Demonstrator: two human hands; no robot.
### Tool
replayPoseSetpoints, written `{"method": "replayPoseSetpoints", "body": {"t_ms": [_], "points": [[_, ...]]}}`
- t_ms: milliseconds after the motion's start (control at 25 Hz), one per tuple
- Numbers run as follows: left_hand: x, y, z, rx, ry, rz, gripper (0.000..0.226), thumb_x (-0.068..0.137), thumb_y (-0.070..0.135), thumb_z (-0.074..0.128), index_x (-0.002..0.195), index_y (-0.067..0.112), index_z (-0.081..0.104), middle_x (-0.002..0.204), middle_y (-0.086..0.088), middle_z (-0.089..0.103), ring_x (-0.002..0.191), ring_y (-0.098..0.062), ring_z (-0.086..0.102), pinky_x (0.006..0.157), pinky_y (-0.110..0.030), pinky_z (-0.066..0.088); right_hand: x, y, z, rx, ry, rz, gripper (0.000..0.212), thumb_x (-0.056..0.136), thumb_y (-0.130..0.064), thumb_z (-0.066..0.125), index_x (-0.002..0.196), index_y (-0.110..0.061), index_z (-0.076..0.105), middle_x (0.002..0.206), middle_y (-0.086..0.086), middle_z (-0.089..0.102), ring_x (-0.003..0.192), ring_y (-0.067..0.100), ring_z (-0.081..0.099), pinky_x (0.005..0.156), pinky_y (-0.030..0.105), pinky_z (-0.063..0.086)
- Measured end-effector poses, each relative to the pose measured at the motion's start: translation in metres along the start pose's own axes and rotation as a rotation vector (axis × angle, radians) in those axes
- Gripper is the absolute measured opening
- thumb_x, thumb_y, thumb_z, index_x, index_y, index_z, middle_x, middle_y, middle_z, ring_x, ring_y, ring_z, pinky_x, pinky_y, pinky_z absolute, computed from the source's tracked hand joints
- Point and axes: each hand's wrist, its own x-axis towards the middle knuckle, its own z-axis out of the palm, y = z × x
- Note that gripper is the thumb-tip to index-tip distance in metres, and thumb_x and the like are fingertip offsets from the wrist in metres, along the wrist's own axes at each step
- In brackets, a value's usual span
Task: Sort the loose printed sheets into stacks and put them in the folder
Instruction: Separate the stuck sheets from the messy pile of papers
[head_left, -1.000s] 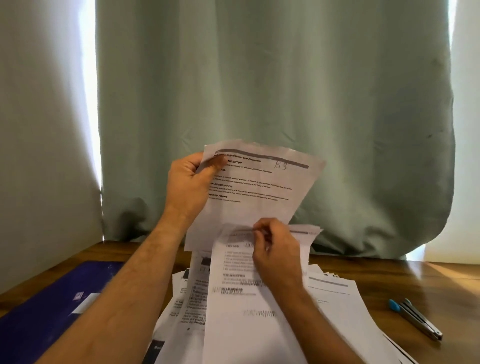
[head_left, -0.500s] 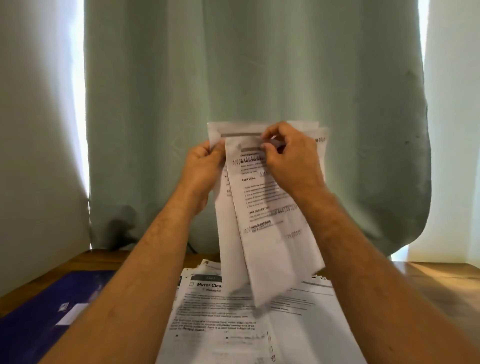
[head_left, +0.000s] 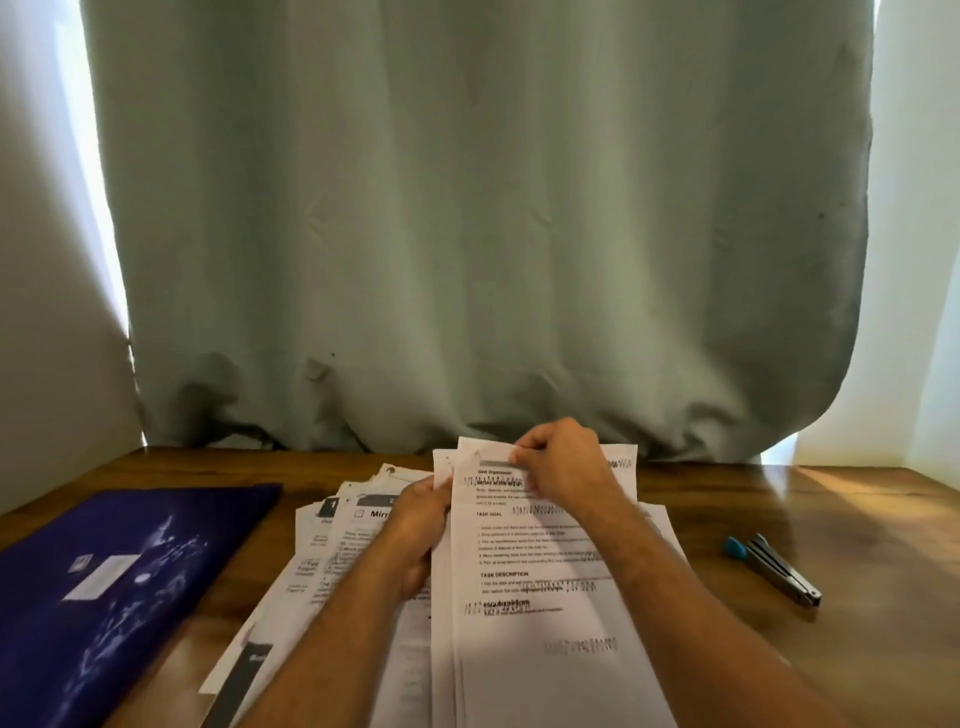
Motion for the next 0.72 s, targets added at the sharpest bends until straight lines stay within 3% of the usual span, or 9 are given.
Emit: {"method": "replayPoseSetpoints", "body": {"t_ms": [200,400,560,720], "points": [[0.007,-0.015,0.002,0.027,0.029,0.036,0.022,0.104,0.031,0.053,0.116,0.024,0.069,0.095,-0.006,0.079,0.083,-0.028,0.077,0.063,-0.038,0.062,0.008,0.014,0.021,-0.001,-0.046,0.076,0.019,0.086,-0.025,0.073,0.068,-0.029,0.069,0.074,-0.004,0.073,0.071,0.013,0.071,0.080,0.037,0.060],[0.011,-0.015,0.007,0.057,0.095,-0.057,0.059,0.102,0.062,0.032,0.102,0.021,0.075,0.088,-0.008,0.079,0.082,-0.028,0.077,0.084,-0.047,0.062,0.007,0.023,0.035,0.004,-0.037,0.085,0.019,0.089,-0.024,0.070,0.071,-0.031,0.066,0.074,-0.008,0.072,0.066,0.007,0.070,0.074,0.031,0.061],[0.010,-0.022,0.009,0.070,0.017,0.067,0.019,0.101,0.035,0.055,0.116,0.028,0.067,0.094,-0.001,0.079,0.084,-0.024,0.078,0.077,-0.048,0.063,0.006,0.024,0.037,0.057,0.025,0.071,0.020,0.088,-0.019,0.071,0.071,-0.029,0.068,0.071,-0.006,0.071,0.060,0.007,0.069,0.065,0.027,0.061],[0.009,-0.024,0.015,0.109,0.124,0.074,0.014,0.102,0.027,0.057,0.110,0.036,0.064,0.091,0.004,0.078,0.075,-0.017,0.077,0.063,-0.038,0.064,0.005,0.019,0.037,0.084,-0.019,0.112,0.023,0.087,-0.019,0.073,0.067,-0.028,0.067,0.072,-0.002,0.072,0.064,0.011,0.071,0.068,0.032,0.062]]}}
